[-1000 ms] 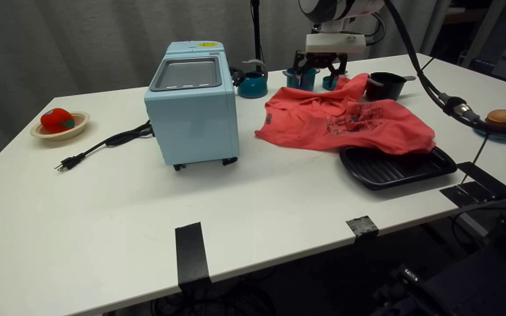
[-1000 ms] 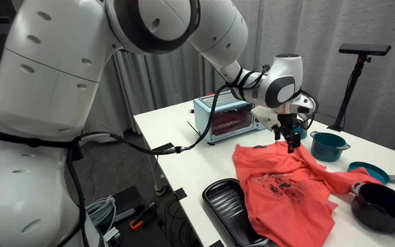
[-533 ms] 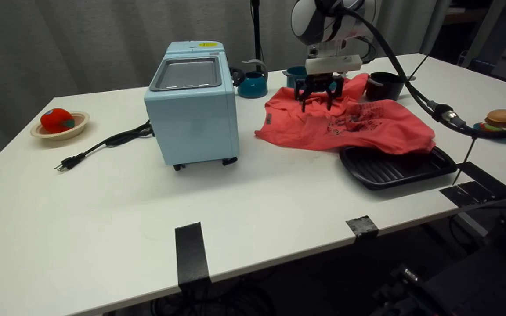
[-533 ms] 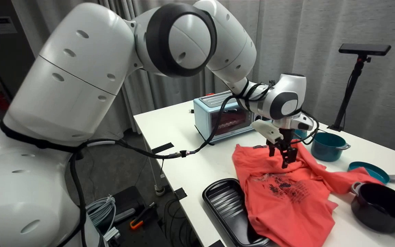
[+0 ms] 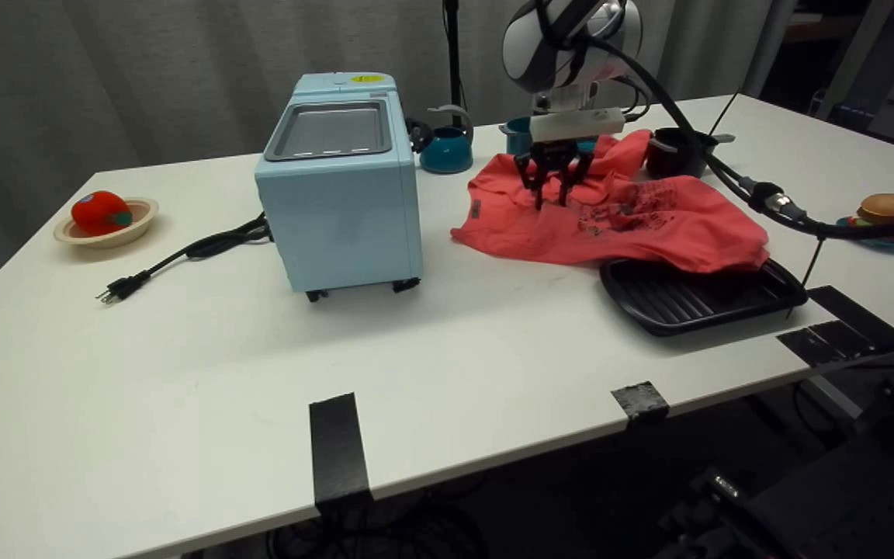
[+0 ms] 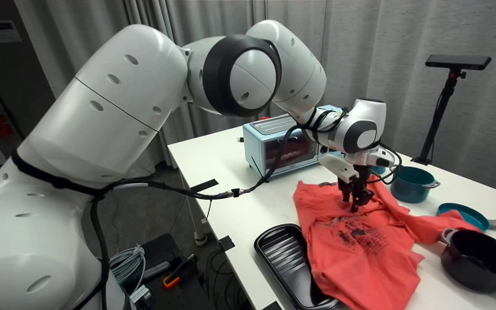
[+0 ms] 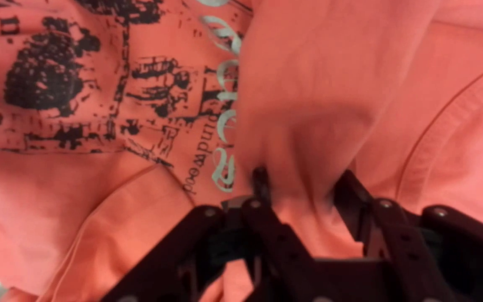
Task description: Unfold the orange cloth
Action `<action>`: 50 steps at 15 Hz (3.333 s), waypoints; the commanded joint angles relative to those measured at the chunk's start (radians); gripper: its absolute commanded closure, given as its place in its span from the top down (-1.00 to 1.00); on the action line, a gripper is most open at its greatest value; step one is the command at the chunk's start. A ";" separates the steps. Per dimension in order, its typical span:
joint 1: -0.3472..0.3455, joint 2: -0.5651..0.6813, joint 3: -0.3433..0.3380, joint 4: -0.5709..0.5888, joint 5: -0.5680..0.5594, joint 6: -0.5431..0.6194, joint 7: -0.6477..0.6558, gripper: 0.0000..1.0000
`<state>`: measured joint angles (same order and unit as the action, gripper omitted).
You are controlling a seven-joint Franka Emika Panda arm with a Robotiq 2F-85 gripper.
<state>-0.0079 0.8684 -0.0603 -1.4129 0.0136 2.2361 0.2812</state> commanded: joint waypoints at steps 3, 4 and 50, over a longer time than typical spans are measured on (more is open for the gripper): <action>0.005 0.045 -0.013 0.096 -0.002 -0.069 -0.014 -0.51; 0.004 0.046 -0.013 0.103 -0.002 -0.076 -0.015 -0.15; 0.107 -0.205 -0.041 -0.283 -0.119 0.096 0.007 -0.01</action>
<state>0.1109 0.6726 -0.1119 -1.6856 -0.1024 2.3336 0.3175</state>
